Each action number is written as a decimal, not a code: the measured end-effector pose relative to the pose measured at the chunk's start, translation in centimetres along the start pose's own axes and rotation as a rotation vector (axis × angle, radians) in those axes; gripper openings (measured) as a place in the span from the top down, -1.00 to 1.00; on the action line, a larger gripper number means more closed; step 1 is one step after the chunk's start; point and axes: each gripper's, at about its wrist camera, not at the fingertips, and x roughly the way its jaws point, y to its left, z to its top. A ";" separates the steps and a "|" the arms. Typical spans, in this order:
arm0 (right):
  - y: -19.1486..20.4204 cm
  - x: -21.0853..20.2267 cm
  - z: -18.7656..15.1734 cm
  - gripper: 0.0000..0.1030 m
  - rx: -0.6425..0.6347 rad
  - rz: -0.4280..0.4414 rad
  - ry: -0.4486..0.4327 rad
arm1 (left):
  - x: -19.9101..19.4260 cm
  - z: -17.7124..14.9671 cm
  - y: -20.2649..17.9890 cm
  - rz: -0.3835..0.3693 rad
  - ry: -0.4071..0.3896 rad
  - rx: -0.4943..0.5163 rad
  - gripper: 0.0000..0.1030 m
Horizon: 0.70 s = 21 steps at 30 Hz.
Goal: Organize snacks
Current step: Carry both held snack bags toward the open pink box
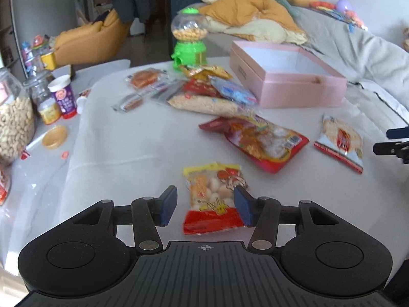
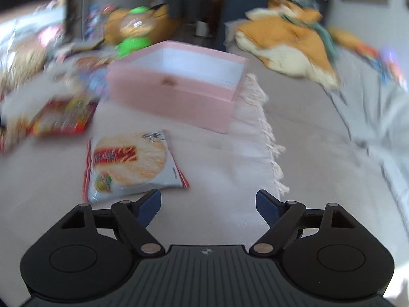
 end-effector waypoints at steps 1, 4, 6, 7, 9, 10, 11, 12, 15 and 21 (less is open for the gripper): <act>0.0 -0.1 0.0 -0.61 0.034 0.066 0.019 | 0.3 0.0 -0.1 -0.001 0.006 -0.003 -0.07; 1.6 1.1 -0.1 -0.61 0.108 0.210 0.113 | 0.9 0.4 -0.7 -0.015 0.004 -0.003 -0.07; 3.4 2.0 0.4 -0.69 0.114 0.192 0.109 | 1.1 0.6 -1.3 -0.015 0.003 0.015 -0.07; 4.2 2.7 1.0 -0.69 0.113 0.183 0.106 | 1.2 0.7 -1.5 -0.012 0.003 0.025 -0.07; 5.1 4.4 2.4 -0.70 0.172 0.188 0.099 | 1.2 0.7 -2.0 -0.004 0.001 0.040 -0.08; 5.3 5.3 3.1 -0.71 0.203 0.169 0.084 | 1.2 0.7 -2.1 0.000 0.000 0.043 -0.07; 5.5 6.3 4.0 -0.72 0.221 0.142 0.075 | 1.2 0.7 -2.2 0.004 0.001 0.044 -0.08; 5.8 7.3 4.8 -0.72 0.228 0.112 0.067 | 1.3 0.6 -2.3 0.007 0.001 0.044 -0.08; 6.9 9.7 6.6 -0.74 0.218 0.022 0.043 | 1.6 0.8 -2.3 0.006 0.003 0.034 -0.13; 9.0 11.5 7.0 -0.82 0.106 -0.099 0.020 | 2.8 1.4 -2.1 -0.012 0.015 0.038 -0.21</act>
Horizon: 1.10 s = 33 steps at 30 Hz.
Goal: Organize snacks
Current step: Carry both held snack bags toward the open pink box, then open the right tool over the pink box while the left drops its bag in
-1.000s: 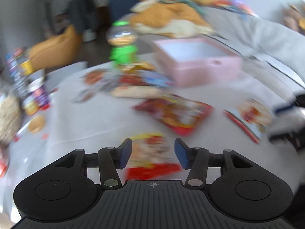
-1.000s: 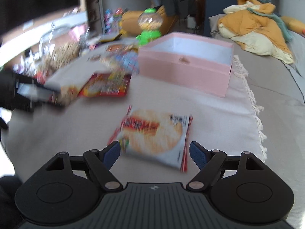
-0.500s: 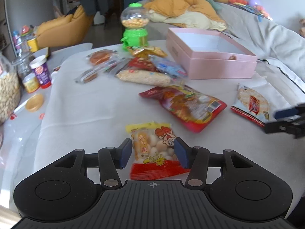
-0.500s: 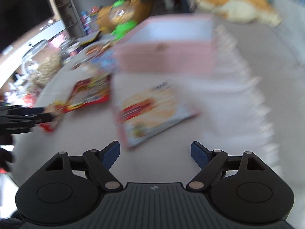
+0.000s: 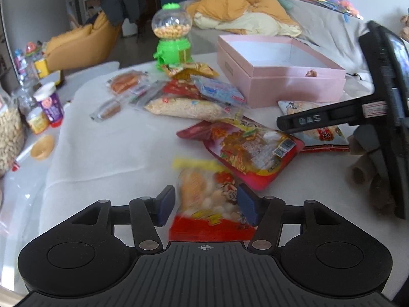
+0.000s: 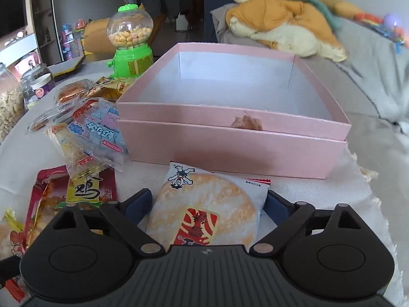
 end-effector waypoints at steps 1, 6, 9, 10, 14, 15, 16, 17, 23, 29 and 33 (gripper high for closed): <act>-0.3 -0.1 0.0 -0.82 -0.011 0.021 0.007 | 0.1 0.0 -0.1 -0.006 0.005 -0.001 -0.21; -2.2 -2.2 -1.4 -0.59 -0.089 0.108 0.004 | 0.5 -0.4 -1.1 0.001 0.022 0.045 -0.20; -3.8 -3.4 -2.0 -0.48 -0.089 0.136 0.014 | 0.4 -0.3 -0.5 -0.022 0.014 0.023 -0.12; -4.4 -3.9 -2.2 -0.47 -0.082 0.138 0.013 | 0.1 -0.4 -0.4 -0.025 0.007 0.021 -0.08; -6.3 -5.8 -2.5 -0.47 -0.077 0.139 -0.024 | -2.8 0.0 0.1 -0.019 -0.077 0.023 0.58; -6.5 -6.6 -2.4 -0.47 -0.084 0.144 -0.044 | -4.0 0.4 0.4 -0.010 -0.112 0.013 0.58; -6.7 -7.4 -2.1 -0.47 -0.091 0.149 -0.071 | -5.1 1.1 0.8 0.000 -0.151 0.005 0.58; -6.9 -8.3 -1.6 -0.47 -0.098 0.152 -0.105 | -5.9 2.0 1.0 0.011 -0.184 0.005 0.58; -7.3 -11.7 3.8 -0.47 -0.111 0.128 -0.320 | -5.7 7.4 2.6 -0.042 -0.266 -0.040 0.58; -5.5 -5.7 10.5 -0.53 -0.129 0.120 -0.303 | -2.2 7.7 4.7 -0.120 -0.209 -0.163 0.58; -4.6 -2.7 11.1 -0.52 -0.118 0.087 -0.226 | -1.0 8.9 5.8 -0.234 -0.221 -0.244 0.58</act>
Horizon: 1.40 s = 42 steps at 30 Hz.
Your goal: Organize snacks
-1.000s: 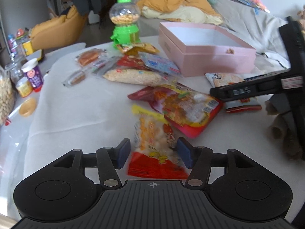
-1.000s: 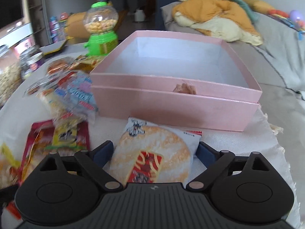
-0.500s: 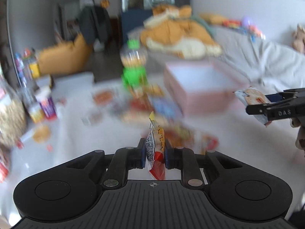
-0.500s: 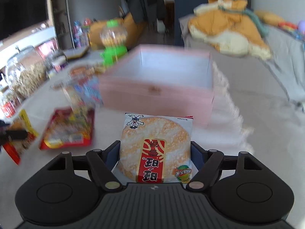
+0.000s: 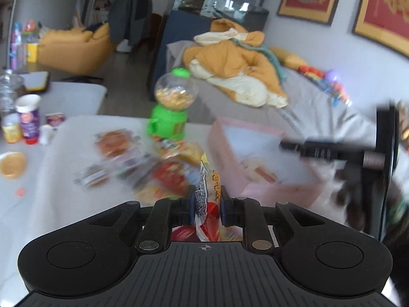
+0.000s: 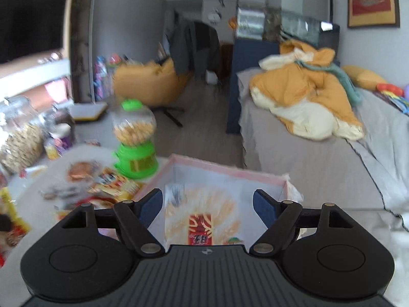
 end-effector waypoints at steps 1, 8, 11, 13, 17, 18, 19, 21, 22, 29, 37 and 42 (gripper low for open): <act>-0.2 -0.2 -0.5 -0.52 0.022 0.021 0.003 | 0.6 0.8 -0.3 -0.026 -0.011 -0.004 0.58; -2.2 -2.9 -2.9 -0.53 0.032 0.008 0.022 | 9.5 6.8 -4.1 -0.317 -0.063 -0.109 0.40; -2.9 -2.5 -3.2 -0.53 0.045 -0.042 0.058 | 15.6 6.2 -4.9 -0.195 0.073 -0.104 0.45; -3.0 -2.2 -3.4 -0.53 0.051 -0.076 0.078 | 16.6 5.0 -4.6 -0.196 0.097 -0.082 0.45; -2.9 -2.0 -3.7 -0.53 0.064 -0.047 0.093 | 14.2 3.4 -3.1 -0.148 0.057 0.004 0.44; -2.7 -1.8 -3.6 -0.53 0.062 -0.043 0.098 | 13.3 3.1 -2.4 -0.122 0.037 0.023 0.44; -2.3 -1.5 -3.5 -0.53 0.060 -0.037 0.101 | 12.3 3.0 -1.5 -0.096 0.015 0.034 0.44; -1.2 -1.3 -3.1 -0.53 0.060 -0.007 0.096 | 10.4 2.7 0.6 -0.024 -0.026 0.040 0.44; -0.5 -1.3 -2.9 -0.53 0.059 0.021 0.091 | 9.4 2.9 1.8 0.025 -0.046 0.034 0.44; 7.1 1.9 -0.2 -0.52 -0.015 0.229 0.147 | 5.4 1.1 10.3 0.223 -0.122 -0.155 0.44; 16.9 8.0 0.4 -0.04 -0.147 0.205 0.227 | 5.4 -0.4 13.3 0.221 -0.135 -0.213 0.44; 18.9 9.3 -0.7 0.13 -0.203 0.133 0.258 | 5.6 -0.9 13.7 0.210 -0.113 -0.213 0.44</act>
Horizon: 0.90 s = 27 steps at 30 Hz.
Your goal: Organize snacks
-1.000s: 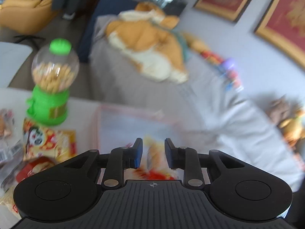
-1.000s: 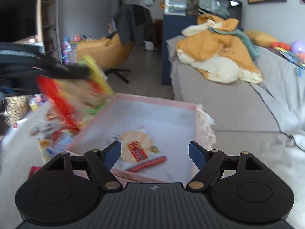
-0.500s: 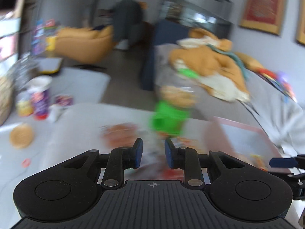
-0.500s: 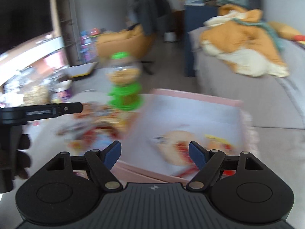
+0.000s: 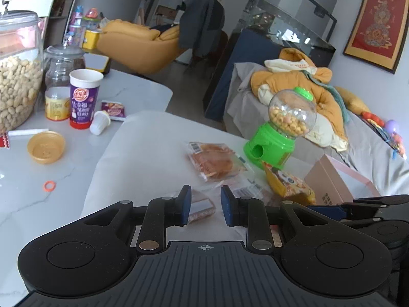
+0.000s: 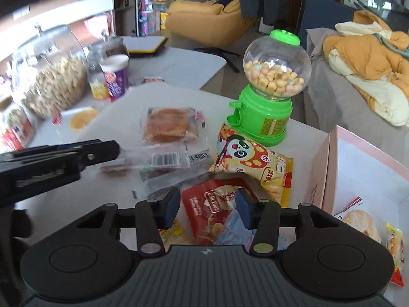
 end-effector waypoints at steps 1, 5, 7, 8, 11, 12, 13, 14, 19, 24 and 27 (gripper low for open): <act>0.0 -0.2 -0.2 0.16 0.002 0.005 0.010 | -0.1 -0.1 0.1 -0.005 0.003 -0.004 0.44; -0.4 -1.8 -1.5 0.25 0.042 0.146 0.064 | -0.9 -0.1 0.0 -0.027 0.012 -0.023 0.44; -0.9 -2.6 -2.6 0.28 0.055 0.218 0.098 | -1.4 -0.1 -0.3 -0.059 0.041 -0.033 0.44; -1.2 -3.4 -3.3 0.28 0.057 0.231 0.092 | -1.7 -0.2 -0.6 -0.076 0.055 -0.029 0.44; -2.9 -6.1 -5.4 0.27 0.040 0.205 0.041 | -2.5 -0.9 -2.4 -0.097 0.089 0.025 0.45; -3.5 -6.8 -5.9 0.25 0.037 0.201 0.031 | -2.7 -1.2 -3.1 -0.104 0.102 0.049 0.44; -4.2 -7.4 -6.4 0.14 0.042 0.202 0.030 | -2.9 -1.5 -3.8 -0.119 0.115 0.072 0.44; -4.9 -7.7 -6.9 0.01 0.054 0.201 0.037 | -3.0 -1.8 -4.5 -0.135 0.129 0.089 0.44; -7.3 -7.6 -9.5 -0.16 0.125 0.209 0.082 | -4.6 -3.4 -8.1 -0.171 0.180 0.175 0.44; -7.7 -8.8 -12.0 -0.19 0.174 0.291 0.061 | -6.4 -4.9 -9.0 -0.163 0.263 0.146 0.44; -7.1 -9.0 -13.2 -0.42 0.199 0.355 0.074 | -6.0 -5.2 -9.3 -0.140 0.279 0.126 0.44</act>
